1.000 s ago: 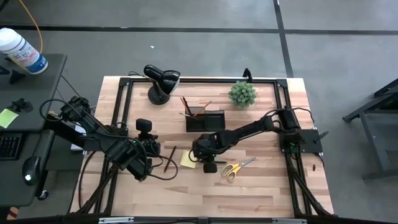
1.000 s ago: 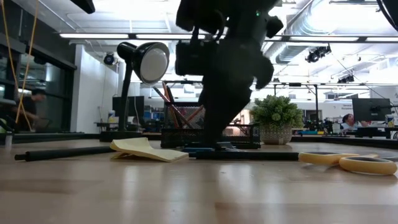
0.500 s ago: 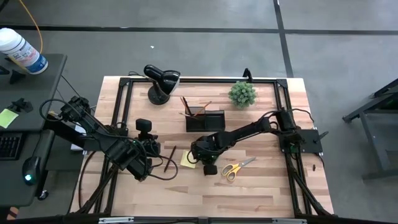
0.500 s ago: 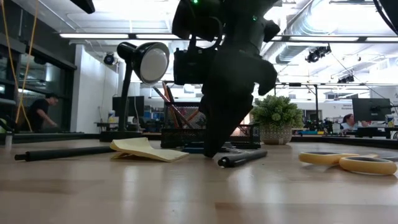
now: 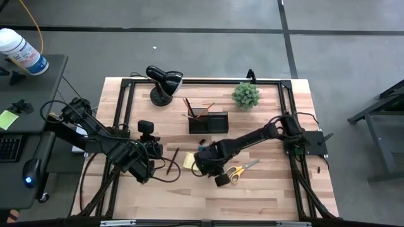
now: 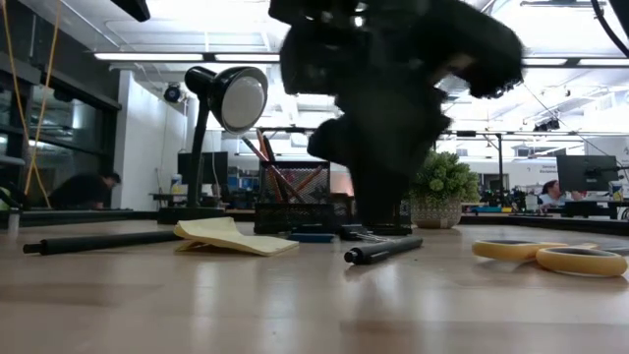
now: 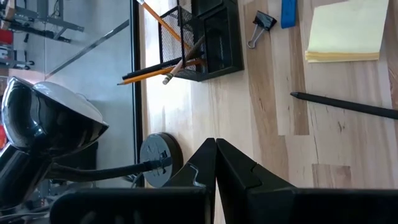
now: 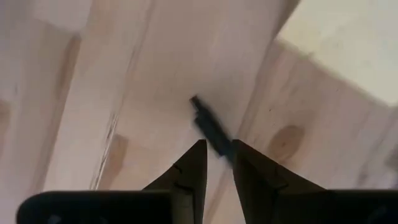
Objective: Pick and place office supplies into organizer
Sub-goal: Put the right black pen into the black desk organizer
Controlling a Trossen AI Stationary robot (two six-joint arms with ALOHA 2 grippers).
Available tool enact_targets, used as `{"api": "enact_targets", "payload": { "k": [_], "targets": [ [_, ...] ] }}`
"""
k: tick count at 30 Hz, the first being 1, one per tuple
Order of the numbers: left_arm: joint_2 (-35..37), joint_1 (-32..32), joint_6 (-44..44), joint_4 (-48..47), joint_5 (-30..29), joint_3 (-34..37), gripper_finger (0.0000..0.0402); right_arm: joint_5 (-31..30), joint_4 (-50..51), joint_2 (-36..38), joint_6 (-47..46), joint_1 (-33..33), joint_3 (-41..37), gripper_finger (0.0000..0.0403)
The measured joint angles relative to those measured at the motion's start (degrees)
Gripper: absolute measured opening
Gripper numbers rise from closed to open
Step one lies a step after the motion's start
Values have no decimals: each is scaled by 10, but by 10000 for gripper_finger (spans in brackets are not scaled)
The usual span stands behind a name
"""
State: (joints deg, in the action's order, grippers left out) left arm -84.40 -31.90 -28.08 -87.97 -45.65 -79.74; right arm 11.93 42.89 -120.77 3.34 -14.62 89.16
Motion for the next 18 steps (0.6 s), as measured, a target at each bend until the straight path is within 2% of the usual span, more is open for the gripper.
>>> {"api": "enact_targets", "payload": {
  "k": [6,18],
  "targets": [
    [0,0,-7,0,0,0,1,-46,-26,0,59,-21,-6,74],
    [0,0,-9,4,0,0,1,-39,-38,0,116,-22,-19,90]
  ]
}}
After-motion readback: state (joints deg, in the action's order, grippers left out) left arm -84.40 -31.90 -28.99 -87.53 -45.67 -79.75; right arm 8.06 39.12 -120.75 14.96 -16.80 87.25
